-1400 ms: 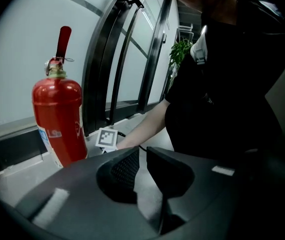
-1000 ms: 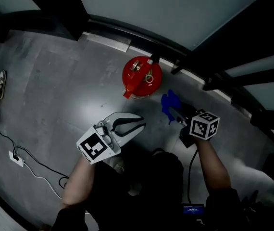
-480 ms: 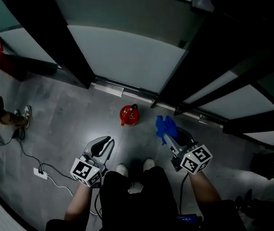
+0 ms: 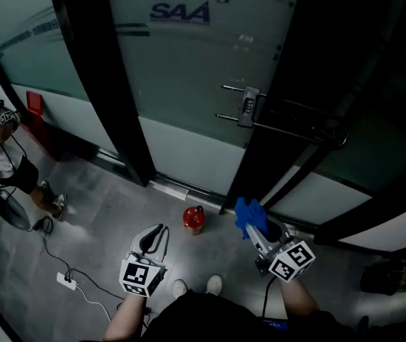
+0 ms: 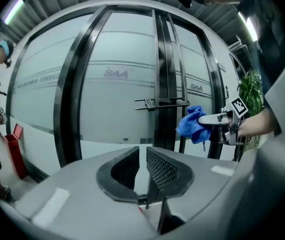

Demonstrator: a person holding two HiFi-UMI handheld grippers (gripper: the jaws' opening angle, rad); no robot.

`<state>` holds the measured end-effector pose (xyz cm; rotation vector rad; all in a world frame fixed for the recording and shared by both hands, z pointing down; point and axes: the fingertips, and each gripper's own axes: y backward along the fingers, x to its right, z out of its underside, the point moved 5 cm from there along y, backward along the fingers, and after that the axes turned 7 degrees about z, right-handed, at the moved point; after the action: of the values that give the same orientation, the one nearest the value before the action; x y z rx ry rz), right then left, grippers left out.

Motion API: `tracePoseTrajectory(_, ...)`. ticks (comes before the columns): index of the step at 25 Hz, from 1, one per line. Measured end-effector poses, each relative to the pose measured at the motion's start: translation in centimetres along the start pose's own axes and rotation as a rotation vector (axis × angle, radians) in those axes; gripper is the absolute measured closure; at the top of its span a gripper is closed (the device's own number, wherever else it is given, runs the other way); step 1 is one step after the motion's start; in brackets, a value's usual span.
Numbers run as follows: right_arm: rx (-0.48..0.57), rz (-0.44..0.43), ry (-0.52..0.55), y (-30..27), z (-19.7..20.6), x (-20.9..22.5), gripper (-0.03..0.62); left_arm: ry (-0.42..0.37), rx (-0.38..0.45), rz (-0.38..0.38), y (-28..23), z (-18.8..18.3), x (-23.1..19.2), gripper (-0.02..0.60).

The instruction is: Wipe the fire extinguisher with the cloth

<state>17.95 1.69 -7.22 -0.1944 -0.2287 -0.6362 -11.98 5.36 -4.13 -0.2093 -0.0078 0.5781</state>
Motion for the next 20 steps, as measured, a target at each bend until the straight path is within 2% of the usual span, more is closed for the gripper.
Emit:
tracePoseTrajectory(5,0.043,0.023,0.046,2.1,-1.4,-1.5,0.459,0.085,0.118,-0.023,4.2,-2.8,0.0,0.531)
tracePoseTrajectory(7,0.063,0.023,0.054,2.5,-2.0,-1.9,0.459,0.094,0.152,-0.026,5.3,-4.3,-0.3,0.531)
tracePoseTrajectory(11,0.070,0.047,0.063,3.1,-2.1,-1.6,0.459,0.061,0.175,-0.042,6.0,-5.0,-0.2,0.531)
tracePoseTrajectory(17,0.096,0.053,0.088,3.0,-2.9,-2.2,0.459,0.106,0.214,-0.045,5.9,-5.0,-0.9,0.531)
tracePoseTrajectory(20,0.107,0.064,0.093,3.3,-3.2,-2.1,0.459,0.090,0.221,-0.039,5.7,-5.2,-0.9,0.531)
